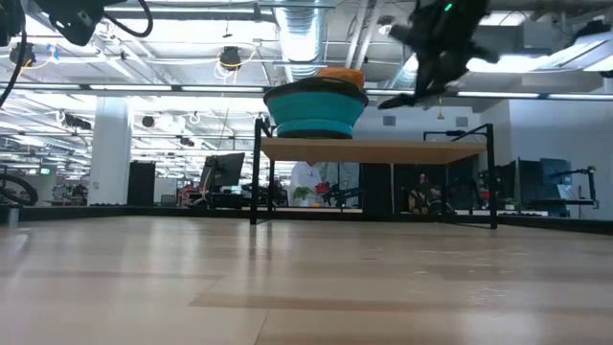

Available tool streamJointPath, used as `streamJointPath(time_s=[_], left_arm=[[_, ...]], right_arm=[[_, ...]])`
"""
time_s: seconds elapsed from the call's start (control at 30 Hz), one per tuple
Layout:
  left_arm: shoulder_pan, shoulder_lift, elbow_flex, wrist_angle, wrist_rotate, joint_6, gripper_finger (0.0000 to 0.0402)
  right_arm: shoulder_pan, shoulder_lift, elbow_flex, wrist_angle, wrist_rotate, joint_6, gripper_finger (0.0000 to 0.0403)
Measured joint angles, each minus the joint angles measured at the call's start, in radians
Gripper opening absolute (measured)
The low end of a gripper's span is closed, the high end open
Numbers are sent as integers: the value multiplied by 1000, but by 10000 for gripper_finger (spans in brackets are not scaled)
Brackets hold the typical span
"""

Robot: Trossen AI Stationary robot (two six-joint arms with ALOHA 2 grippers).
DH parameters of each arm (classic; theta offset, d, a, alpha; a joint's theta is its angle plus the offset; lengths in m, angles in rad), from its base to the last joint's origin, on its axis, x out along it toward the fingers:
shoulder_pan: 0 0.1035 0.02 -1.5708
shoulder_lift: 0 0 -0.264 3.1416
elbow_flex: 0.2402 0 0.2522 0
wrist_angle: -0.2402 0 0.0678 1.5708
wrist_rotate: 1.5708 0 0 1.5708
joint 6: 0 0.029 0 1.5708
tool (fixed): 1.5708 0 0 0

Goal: Pick & Place Fruit
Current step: Put the black table knife on the shelf to the right of the blue strainer bowl, then return to Home Position

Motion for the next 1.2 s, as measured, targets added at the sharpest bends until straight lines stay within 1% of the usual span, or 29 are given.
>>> streamJointPath(time_s=[0.07, 0.13, 0.23, 0.33, 0.57, 0.8, 0.9, 1.1, 1.2], left_arm=[[0, 0, 0, 3, 0, 0, 112], [0, 0, 0, 7, 0, 0, 112], [0, 0, -1, 11, 0, 0, 112], [0, 0, -1, 16, 0, 1, 112], [0, 0, -1, 30, 0, 0, 112], [0, 0, -1, 32, 0, 0, 112], [0, 0, -1, 34, 0, 0, 112], [0, 0, -1, 39, 0, -1, 112], [0, -1, -1, 42, 0, -1, 112]], right_arm=[[-103, -1, -18, 101, -53, -114, 98], [-188, 8, -28, 144, -119, -182, 98], [-276, 44, -31, 182, -166, -214, 98], [-323, 80, -33, 193, -170, -217, 102], [-346, 141, -33, 198, -180, -217, 129], [-355, 139, -32, 258, -193, -238, 155], [-354, 131, -32, 270, -193, -248, 179], [-340, 132, -32, 287, -192, -305, 249], [-329, 112, -32, 308, -190, -348, 270]])
